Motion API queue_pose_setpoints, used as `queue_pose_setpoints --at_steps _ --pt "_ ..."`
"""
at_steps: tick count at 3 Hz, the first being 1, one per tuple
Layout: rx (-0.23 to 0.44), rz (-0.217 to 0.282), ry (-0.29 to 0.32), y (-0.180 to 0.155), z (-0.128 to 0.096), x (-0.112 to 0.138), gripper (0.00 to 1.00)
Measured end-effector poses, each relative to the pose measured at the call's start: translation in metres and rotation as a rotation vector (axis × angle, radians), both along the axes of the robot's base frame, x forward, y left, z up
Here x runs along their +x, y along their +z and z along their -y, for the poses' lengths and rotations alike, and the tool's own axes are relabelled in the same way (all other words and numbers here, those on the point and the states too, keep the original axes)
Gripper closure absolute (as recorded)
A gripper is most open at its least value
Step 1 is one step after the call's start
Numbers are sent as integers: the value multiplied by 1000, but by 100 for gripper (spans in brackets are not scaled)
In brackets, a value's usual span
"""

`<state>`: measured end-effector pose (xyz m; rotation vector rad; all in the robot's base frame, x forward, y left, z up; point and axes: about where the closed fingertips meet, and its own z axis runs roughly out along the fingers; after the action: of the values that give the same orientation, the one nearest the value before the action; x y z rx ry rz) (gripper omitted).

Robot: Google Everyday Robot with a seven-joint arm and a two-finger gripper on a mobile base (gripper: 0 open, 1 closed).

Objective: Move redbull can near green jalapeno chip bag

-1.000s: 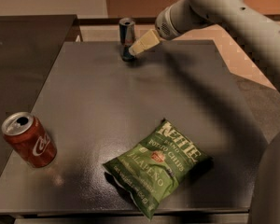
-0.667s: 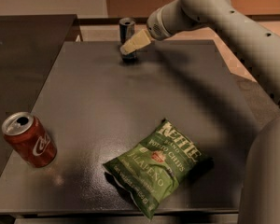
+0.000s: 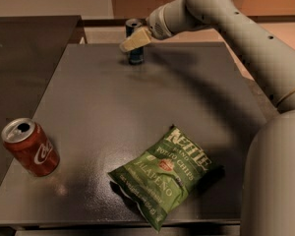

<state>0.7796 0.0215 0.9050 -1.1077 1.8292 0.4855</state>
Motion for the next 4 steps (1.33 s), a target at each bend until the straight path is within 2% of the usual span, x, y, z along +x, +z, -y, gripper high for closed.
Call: queue_pose_setpoints --at_steps 2,3,4 --pt "4 -4 49 10 -5 -8 64" --pt "-13 -8 95 22 -6 -25 88" --pt "-10 -18 151 34 -3 -53 100"
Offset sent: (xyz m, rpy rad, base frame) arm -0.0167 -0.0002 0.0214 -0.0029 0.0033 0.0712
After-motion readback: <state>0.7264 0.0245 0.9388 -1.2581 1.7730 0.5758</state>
